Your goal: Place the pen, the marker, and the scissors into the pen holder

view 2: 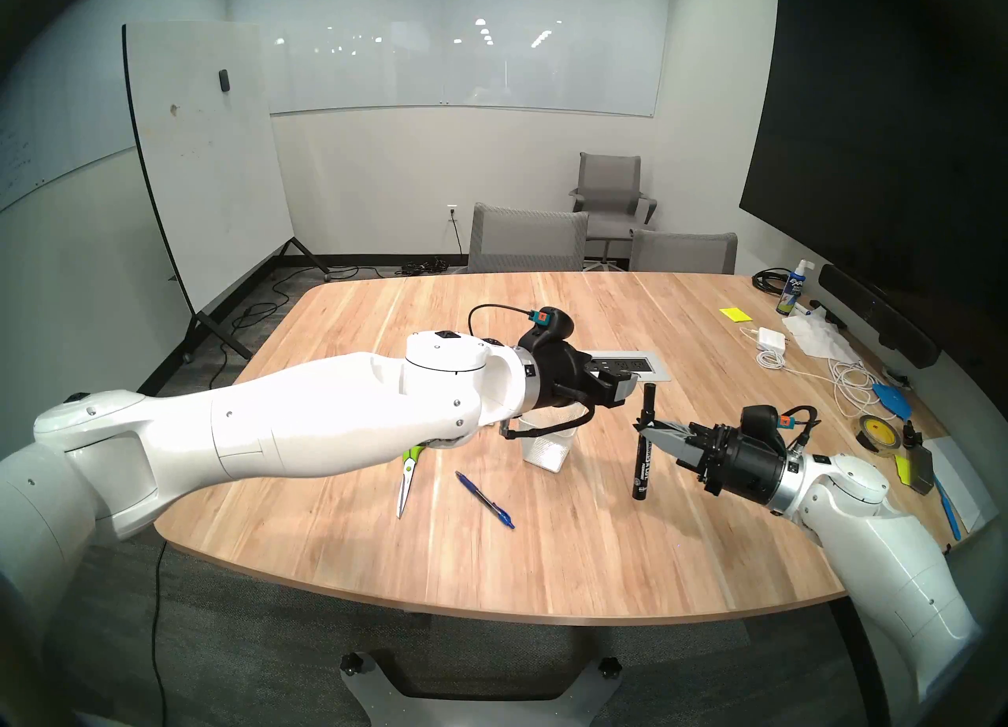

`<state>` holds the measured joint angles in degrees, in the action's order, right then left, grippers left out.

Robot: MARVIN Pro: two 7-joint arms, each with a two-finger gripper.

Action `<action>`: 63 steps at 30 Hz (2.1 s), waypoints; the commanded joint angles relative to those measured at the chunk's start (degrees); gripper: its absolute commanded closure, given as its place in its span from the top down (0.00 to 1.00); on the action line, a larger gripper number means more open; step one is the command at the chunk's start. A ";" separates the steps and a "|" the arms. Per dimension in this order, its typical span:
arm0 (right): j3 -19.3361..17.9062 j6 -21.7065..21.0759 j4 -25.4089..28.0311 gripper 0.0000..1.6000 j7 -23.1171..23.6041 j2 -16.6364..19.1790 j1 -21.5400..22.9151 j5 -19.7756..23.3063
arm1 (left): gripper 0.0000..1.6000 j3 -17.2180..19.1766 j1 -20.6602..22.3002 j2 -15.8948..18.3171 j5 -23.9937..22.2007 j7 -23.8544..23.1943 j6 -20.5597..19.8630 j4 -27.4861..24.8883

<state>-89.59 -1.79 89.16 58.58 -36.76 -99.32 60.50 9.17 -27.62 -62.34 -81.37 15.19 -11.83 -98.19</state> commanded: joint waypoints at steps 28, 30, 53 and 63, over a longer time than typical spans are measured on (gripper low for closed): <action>-0.50 0.10 0.63 0.00 -0.08 0.03 0.55 0.29 | 1.00 -4.36 -1.61 26.30 10.53 -10.66 -0.51 -19.13; -0.50 0.10 0.63 0.00 -0.09 0.03 0.54 0.29 | 1.00 -4.52 -1.83 27.64 11.26 -11.47 0.11 -20.26; -0.55 0.08 0.69 0.00 -0.15 0.03 0.49 0.31 | 1.00 -7.52 -5.46 36.94 17.54 -15.68 7.59 -26.30; -0.56 0.08 0.70 0.00 -0.16 0.03 0.48 0.31 | 1.00 -7.97 -6.92 38.36 18.57 -18.12 10.24 -24.50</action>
<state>-89.59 -1.79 89.17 58.60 -36.76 -99.31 60.48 0.88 -34.28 -25.23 -63.03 -1.63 -4.10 -123.18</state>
